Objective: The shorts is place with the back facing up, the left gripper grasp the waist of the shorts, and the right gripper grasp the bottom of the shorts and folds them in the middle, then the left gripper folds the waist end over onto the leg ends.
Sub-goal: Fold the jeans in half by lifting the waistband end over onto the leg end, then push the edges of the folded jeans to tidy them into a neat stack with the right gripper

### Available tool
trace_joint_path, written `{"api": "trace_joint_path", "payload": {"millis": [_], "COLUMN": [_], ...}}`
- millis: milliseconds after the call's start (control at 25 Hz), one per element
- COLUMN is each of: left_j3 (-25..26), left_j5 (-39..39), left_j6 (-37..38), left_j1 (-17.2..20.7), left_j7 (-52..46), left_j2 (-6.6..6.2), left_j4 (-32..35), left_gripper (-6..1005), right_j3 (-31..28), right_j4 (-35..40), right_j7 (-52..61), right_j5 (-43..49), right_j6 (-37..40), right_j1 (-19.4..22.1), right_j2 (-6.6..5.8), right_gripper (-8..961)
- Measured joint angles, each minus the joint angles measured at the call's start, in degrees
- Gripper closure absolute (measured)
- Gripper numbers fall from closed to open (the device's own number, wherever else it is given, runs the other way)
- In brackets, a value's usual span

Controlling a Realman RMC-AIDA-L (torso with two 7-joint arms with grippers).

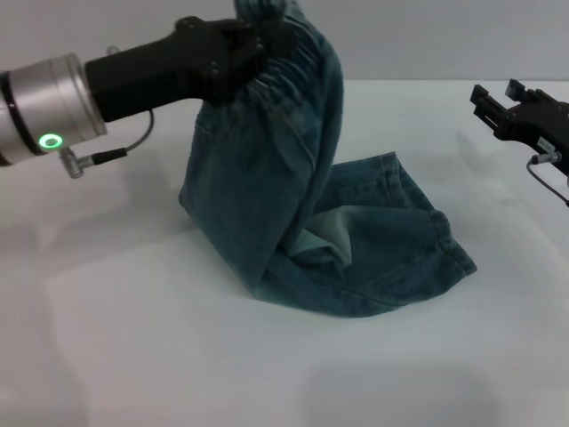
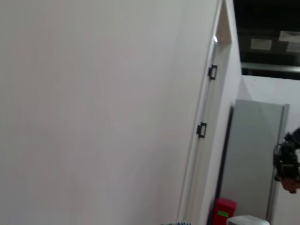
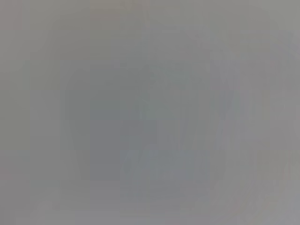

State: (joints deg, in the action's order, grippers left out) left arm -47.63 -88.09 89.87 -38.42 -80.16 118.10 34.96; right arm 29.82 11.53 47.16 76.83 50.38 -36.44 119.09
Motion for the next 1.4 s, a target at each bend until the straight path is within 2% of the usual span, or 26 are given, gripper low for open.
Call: {"api": "trace_joint_path", "payload": {"millis": [240,400,560,880,1200,1400], "left_j3": [-2.8,-3.1,-3.6,-4.6,-4.5,-4.1], "left_j5": [0.6,1.1,3.5,6.5,7.3,9.6], "left_j6": [-0.9,-2.5,-3.3,-2.8,-2.7,-3.3], "left_j1": [-1.9,-2.9,-3.6,-4.1,-3.6,-1.8], "left_j7": [0.3,0.4,0.3,0.6,1.8,4.7], "left_j2": [0.34,0.42,0.55,0.48,0.34,0.20], "left_j4": [-1.3,-3.1,-4.7,-5.3,-5.3,-5.6], "left_gripper": [911,911,911,778,465,280], "right_j3": [-2.0,-5.2,-5.8,-6.2,-7.5,-7.2], "right_j4": [0.2,0.7,0.8,0.9,0.8,0.9], "right_j7": [0.0,0.0,-0.1,-0.1,-1.5,-1.0], "right_j5": [-0.1,-0.1,-0.1,-0.1,-0.2,-1.4], "right_j6": [-0.4,0.1,0.0,-0.4,-1.7,-0.2], "right_j1": [0.6,1.6,2.0,2.0,1.5,1.0], "right_j2": [-0.03,-0.09,-0.16,-0.25,-0.27,-0.30], "right_gripper": [385,385,385,386,385,385]}}
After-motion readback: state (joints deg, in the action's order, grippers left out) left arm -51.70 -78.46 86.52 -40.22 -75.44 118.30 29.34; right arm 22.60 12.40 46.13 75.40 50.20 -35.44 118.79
